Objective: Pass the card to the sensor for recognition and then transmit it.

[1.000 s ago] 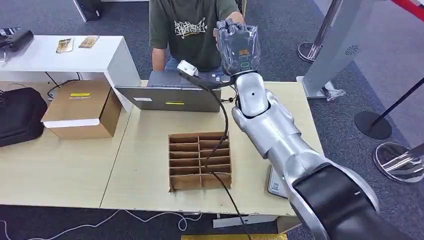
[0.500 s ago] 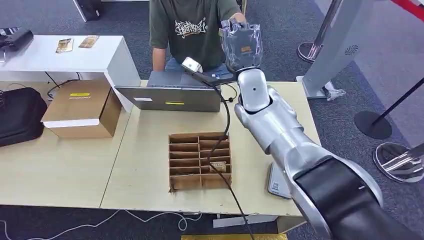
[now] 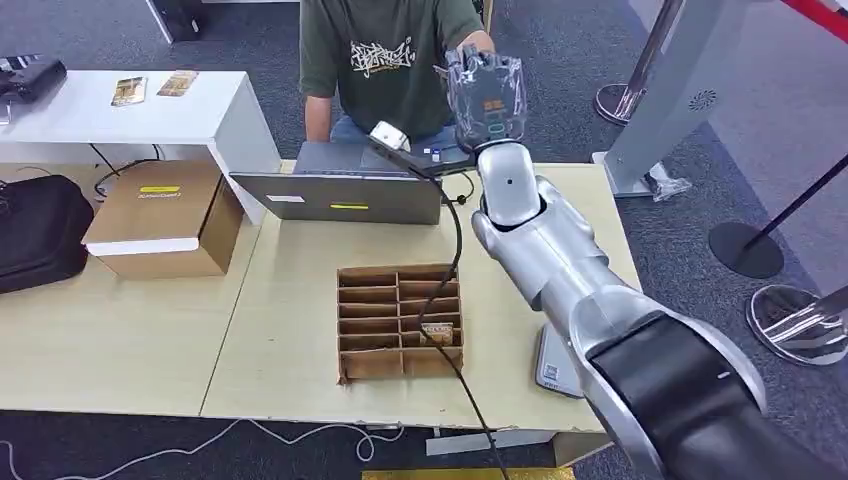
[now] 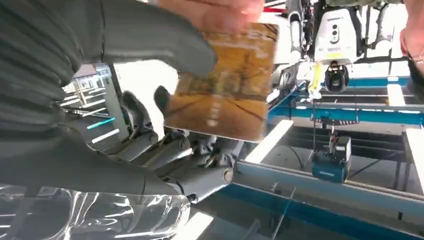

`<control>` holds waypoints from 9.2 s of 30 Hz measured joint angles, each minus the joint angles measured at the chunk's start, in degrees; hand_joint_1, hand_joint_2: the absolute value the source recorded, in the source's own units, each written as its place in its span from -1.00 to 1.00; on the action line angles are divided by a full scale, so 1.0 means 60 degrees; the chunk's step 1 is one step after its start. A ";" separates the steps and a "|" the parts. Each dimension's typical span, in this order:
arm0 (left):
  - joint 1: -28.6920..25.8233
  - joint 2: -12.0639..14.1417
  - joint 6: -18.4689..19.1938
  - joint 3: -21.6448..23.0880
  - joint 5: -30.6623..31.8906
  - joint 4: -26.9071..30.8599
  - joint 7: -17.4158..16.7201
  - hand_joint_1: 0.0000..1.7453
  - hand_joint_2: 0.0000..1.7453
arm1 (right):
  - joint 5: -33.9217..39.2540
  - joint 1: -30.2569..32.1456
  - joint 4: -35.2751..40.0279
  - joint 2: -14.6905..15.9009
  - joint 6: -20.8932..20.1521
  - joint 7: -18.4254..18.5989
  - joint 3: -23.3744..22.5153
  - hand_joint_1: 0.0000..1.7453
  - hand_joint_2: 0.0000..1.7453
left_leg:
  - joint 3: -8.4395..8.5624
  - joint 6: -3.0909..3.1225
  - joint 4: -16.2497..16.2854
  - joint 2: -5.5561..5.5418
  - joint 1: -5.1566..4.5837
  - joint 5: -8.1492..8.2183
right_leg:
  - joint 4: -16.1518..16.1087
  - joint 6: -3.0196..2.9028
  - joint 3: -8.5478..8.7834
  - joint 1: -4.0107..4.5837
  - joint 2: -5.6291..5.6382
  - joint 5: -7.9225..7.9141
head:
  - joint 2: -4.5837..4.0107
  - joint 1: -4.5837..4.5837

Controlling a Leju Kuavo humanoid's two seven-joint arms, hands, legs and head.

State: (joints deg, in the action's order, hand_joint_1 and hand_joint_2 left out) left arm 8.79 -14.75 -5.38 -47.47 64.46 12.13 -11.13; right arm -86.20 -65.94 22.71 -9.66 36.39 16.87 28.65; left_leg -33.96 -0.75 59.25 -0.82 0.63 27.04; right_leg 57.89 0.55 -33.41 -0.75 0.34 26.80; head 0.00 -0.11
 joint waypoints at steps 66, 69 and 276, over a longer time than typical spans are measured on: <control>-0.0667 0.0186 -0.0765 -0.0036 -0.1213 0.0000 0.0922 -1.00 1.00 | 0.0000 0.8444 0.8895 0.2156 -0.0641 0.0105 -0.1778 -1.00 1.00 | -0.0016 0.0007 -0.0002 0.0001 -0.0001 0.0017 | -0.0012 0.0007 -0.0011 -0.0001 -0.0003 0.0011 | 0.0000 0.0000; -0.0668 0.0189 -0.0765 -0.0036 -0.1216 0.0000 0.0925 -1.00 1.00 | 0.0000 0.8462 0.8920 0.2167 -0.0648 0.0127 -0.1778 -1.00 1.00 | -0.0016 0.0007 -0.0002 0.0001 -0.0001 0.0017 | -0.0012 0.0007 -0.0011 -0.0001 -0.0003 0.0011 | -0.0003 0.0000; -0.0449 0.0062 -0.0284 -0.0969 -0.1035 0.0000 0.0790 -1.00 1.00 | 0.0000 1.0796 1.0462 0.0535 -0.6641 -0.0022 -0.0193 -1.00 1.00 | -0.0018 0.0019 -0.0003 0.0007 -0.0001 0.0041 | -0.0013 0.0013 -0.0011 -0.0001 0.0000 0.0029 | 0.0000 0.0000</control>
State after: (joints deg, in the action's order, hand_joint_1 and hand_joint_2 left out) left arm 6.10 -14.38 -7.08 -53.29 58.25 12.13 -6.38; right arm -86.20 -1.16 85.48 -6.45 -3.46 16.74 27.50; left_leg -34.07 -0.63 59.23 -0.78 0.62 27.28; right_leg 57.82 0.63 -33.48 -0.75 0.34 26.98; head 0.00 -0.11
